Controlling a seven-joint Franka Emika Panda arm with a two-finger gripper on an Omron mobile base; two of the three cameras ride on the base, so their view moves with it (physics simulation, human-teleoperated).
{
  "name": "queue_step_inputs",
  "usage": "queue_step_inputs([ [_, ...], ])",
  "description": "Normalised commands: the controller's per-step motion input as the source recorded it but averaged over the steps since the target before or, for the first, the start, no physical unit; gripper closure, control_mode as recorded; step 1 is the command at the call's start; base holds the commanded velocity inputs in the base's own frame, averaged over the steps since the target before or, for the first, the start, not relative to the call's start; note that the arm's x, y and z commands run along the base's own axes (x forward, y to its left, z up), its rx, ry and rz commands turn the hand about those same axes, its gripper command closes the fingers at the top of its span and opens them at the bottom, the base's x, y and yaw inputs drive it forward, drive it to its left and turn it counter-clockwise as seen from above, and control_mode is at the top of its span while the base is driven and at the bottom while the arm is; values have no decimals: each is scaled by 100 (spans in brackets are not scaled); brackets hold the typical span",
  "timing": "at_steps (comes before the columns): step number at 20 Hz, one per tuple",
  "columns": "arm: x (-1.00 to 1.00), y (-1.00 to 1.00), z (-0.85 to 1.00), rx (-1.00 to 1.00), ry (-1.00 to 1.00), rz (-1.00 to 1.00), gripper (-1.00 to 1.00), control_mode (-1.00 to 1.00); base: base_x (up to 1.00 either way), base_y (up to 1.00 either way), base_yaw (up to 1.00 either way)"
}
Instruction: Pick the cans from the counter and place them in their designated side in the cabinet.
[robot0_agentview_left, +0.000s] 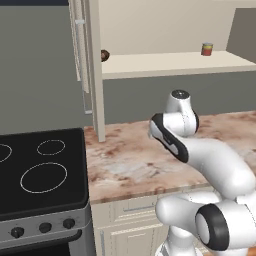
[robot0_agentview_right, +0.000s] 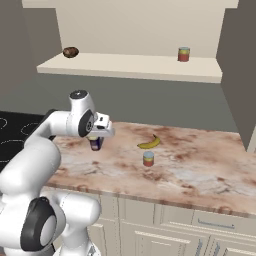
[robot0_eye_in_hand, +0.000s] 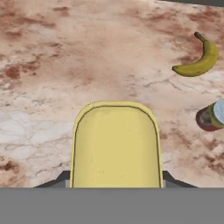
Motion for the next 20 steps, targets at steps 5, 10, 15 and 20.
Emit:
queue_step_inputs([
  [5, -6, -25, 26, -1, 0, 0, 100, -100, 0, 0, 0],
  [10, -5, -21, 25, -1, -1, 0, 100, -100, 0, 0, 0],
  [15, -2, -17, 23, -1, -3, 0, 100, -100, 0, 0, 0],
  [20, 0, -19, 26, -2, -6, 0, 100, -100, 0, 0, 0],
])
